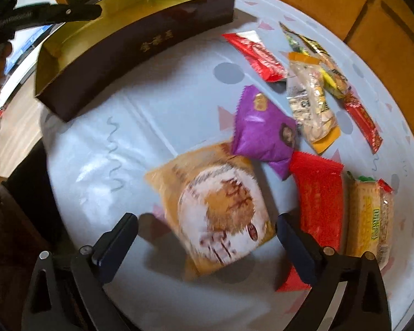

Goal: Organize snacks
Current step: 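Carry the stick packet into the tin with the left gripper while the right gripper grasps the round pastry bag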

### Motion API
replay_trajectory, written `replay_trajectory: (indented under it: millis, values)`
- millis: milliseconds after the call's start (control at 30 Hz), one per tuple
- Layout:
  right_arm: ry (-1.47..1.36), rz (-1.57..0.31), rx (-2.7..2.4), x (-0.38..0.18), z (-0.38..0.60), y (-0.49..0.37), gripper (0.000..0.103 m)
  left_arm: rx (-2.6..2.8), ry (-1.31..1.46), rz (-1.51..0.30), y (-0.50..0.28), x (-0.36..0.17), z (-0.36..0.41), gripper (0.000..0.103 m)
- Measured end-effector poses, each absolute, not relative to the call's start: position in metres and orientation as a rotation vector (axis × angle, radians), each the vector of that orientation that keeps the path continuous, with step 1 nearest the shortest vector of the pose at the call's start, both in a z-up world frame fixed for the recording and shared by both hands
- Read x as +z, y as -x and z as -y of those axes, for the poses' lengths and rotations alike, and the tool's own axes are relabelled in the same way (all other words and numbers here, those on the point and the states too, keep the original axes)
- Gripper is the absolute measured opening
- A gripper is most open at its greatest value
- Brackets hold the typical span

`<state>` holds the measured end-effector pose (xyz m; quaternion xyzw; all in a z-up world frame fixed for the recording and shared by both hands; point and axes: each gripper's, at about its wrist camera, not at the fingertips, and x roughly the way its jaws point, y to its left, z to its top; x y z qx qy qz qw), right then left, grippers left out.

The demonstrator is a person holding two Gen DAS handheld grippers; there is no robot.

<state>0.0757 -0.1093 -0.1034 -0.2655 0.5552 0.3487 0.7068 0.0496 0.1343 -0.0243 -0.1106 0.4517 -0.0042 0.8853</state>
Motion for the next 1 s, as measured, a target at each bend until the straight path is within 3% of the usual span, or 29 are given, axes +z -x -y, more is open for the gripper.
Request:
replay_trajectory:
  millis: [267,333,433,1000]
  values:
    - [0.445,-1.230,0.728,-0.092,0.113,-0.080,0.095,-0.007,0.214,-0.915,-0.034,-0.017,-0.132,0.030]
    - [0.427,-1.235,0.703,-0.098,0.112,-0.085,0.074,-0.003,0.209,-0.907,-0.031,-0.015,-0.131,0.030]
    - [0.455,-1.196,0.665,-0.102,0.107,-0.084,0.060,0.019,0.199,-0.890,-0.025,-0.012,-0.134,0.033]
    - [0.319,-1.115,0.616,-0.099,0.075,-0.033,0.059,0.184,0.195,-0.869,-0.003,-0.018,-0.166,0.034]
